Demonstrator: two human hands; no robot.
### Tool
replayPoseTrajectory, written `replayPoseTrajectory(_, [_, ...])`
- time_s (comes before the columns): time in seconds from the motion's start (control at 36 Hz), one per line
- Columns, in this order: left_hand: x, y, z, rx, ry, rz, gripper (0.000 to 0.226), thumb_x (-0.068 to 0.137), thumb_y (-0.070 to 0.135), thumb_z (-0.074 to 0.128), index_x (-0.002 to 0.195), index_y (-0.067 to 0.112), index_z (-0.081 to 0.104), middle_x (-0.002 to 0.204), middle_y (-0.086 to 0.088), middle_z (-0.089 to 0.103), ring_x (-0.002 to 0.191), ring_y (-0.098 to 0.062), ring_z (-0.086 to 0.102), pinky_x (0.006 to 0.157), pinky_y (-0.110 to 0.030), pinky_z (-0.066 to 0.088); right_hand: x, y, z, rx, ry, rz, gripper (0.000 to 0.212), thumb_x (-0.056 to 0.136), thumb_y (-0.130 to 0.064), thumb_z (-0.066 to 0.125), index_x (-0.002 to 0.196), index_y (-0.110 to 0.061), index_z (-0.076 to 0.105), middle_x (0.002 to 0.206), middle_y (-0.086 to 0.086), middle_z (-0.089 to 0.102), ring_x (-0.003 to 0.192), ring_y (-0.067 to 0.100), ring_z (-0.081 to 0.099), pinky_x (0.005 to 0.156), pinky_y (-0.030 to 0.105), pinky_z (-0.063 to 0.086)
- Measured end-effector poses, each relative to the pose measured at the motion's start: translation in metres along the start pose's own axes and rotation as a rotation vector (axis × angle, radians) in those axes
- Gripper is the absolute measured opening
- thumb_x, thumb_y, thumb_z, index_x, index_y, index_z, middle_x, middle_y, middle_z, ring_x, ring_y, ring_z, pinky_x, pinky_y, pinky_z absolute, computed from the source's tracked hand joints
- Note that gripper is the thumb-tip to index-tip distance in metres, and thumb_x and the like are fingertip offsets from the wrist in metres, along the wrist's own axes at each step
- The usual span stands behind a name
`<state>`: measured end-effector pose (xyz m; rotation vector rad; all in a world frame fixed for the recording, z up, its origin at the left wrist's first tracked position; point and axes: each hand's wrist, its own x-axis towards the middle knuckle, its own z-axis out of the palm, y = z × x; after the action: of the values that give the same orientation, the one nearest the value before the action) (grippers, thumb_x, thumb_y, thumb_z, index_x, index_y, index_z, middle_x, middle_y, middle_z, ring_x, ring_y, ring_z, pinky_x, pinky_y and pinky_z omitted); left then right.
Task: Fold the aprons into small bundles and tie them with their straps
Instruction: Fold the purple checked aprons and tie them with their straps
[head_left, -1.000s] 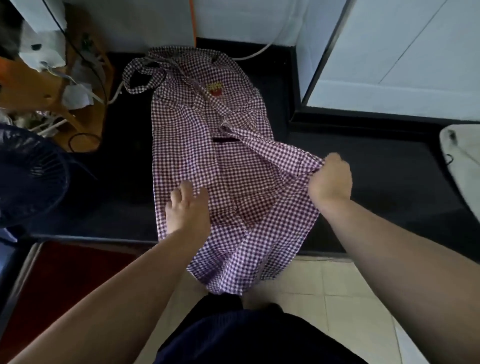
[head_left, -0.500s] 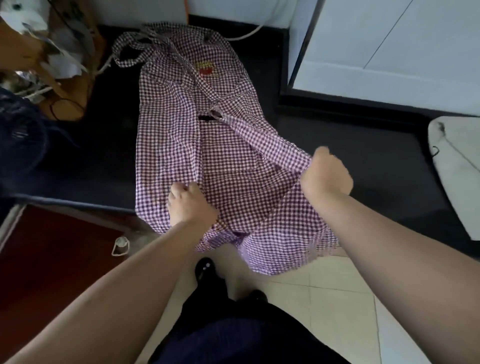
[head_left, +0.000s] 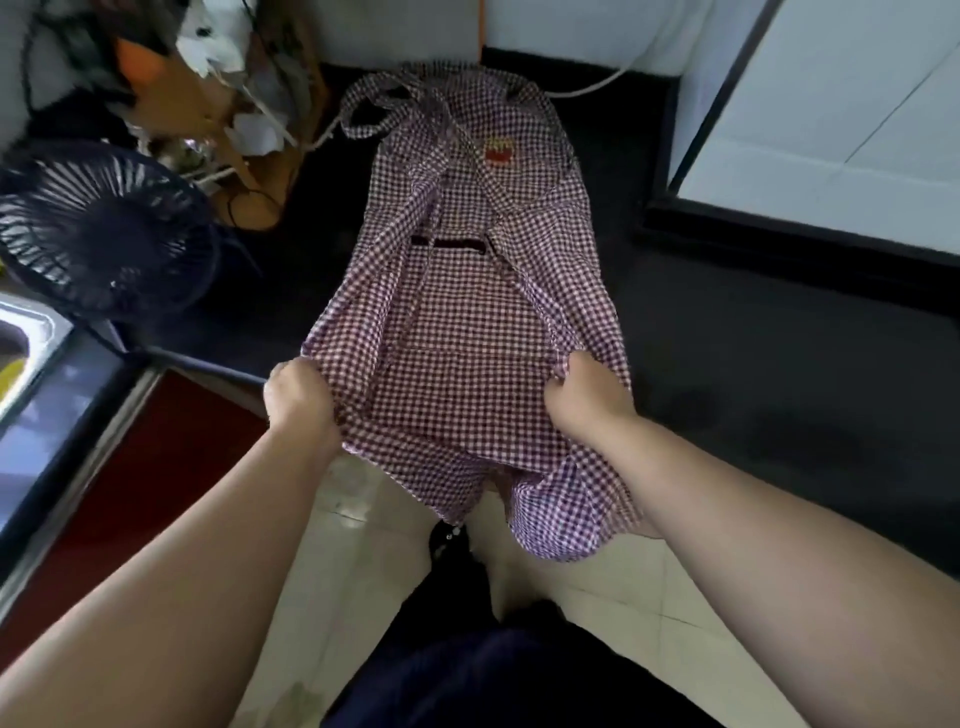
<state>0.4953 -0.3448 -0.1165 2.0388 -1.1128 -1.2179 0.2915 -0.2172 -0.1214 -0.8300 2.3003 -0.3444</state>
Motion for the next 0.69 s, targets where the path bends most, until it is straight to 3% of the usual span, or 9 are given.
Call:
replayPoseTrajectory(0.08, [-0.001,-0.003,-0.003,-0.107,-0.078,0.002,0.05,0.087,0.043,0.063,0.126,0.012,0.056,0.12,-0.008,0.063,0.104,-0.027,0.062,0.072,-0.034,0.051,0.005,-0.008,0.003,-0.001,-0.035,-0.012,0.035,0.092,-0.024,0.049,0.123,-0.008,0.051,0.122,0.012,0.059,0.109,0.03,0.057,0.088,0.033,0.044])
replayPoseTrajectory(0.14, [-0.001,-0.007,0.0,0.006,-0.145,0.101,0.047,0.076,0.034,0.075,0.118,0.017,0.06,0.108,0.001,0.067,0.095,-0.019,0.065,0.072,-0.03,0.052,0.006,-0.012,0.005,0.021,-0.046,-0.043,0.025,0.089,-0.026,0.051,0.106,-0.008,0.055,0.108,0.009,0.062,0.098,0.028,0.059,0.079,0.033,0.047])
replayPoseTrajectory(0.19, [0.0,-0.008,0.003,0.185,-0.171,0.23,0.033,0.077,0.024,0.072,0.109,0.018,0.063,0.099,0.0,0.069,0.092,-0.021,0.065,0.081,-0.035,0.054,0.007,-0.017,0.005,0.049,-0.037,-0.036,0.016,0.089,-0.025,0.051,0.095,-0.01,0.052,0.094,0.005,0.059,0.091,0.027,0.058,0.068,0.029,0.04])
replayPoseTrajectory(0.28, [-0.004,-0.005,0.009,0.437,-0.3,0.295,0.009,0.081,0.024,0.068,0.085,0.023,0.061,0.078,0.002,0.064,0.081,-0.023,0.062,0.073,-0.033,0.051,0.007,-0.023,-0.001,0.079,0.008,0.006,0.03,0.09,-0.025,0.052,0.115,-0.007,0.05,0.111,0.008,0.058,0.106,0.028,0.056,0.077,0.029,0.042])
replayPoseTrajectory(0.36, [-0.005,-0.005,0.014,0.547,-0.473,0.271,0.011,0.082,0.024,0.068,0.074,0.019,0.062,0.072,-0.003,0.065,0.075,-0.026,0.064,0.072,-0.038,0.054,0.01,-0.029,-0.006,0.105,0.128,0.04,0.051,0.088,-0.025,0.06,0.13,-0.009,0.037,0.129,0.01,0.051,0.116,0.03,0.053,0.095,0.04,0.046])
replayPoseTrajectory(0.47, [0.004,0.005,0.017,0.521,-0.281,0.366,0.018,0.091,0.018,0.051,0.102,0.011,0.064,0.09,-0.01,0.065,0.082,-0.028,0.058,0.067,-0.033,0.041,0.015,-0.036,-0.013,0.004,0.267,-0.06,0.062,0.084,-0.028,0.067,0.135,-0.013,0.035,0.136,0.008,0.041,0.124,0.027,0.044,0.101,0.041,0.04])
replayPoseTrajectory(0.58, [0.017,0.023,0.014,0.301,-0.107,0.32,0.029,0.098,0.013,0.041,0.123,0.007,0.054,0.107,-0.009,0.058,0.088,-0.02,0.047,0.072,-0.027,0.032,0.029,-0.046,-0.015,-0.104,0.163,-0.213,0.065,0.087,-0.029,0.064,0.143,-0.018,0.033,0.142,0.008,0.037,0.13,0.025,0.038,0.108,0.038,0.036])
replayPoseTrajectory(0.69, [0.027,0.036,0.006,0.153,0.048,0.241,0.041,0.099,0.035,0.046,0.127,0.005,0.047,0.109,-0.007,0.052,0.096,-0.022,0.045,0.08,-0.031,0.033,0.044,-0.057,-0.013,-0.104,0.055,-0.215,0.07,0.088,-0.031,0.063,0.146,-0.019,0.026,0.146,0.012,0.029,0.13,0.03,0.038,0.11,0.04,0.035])
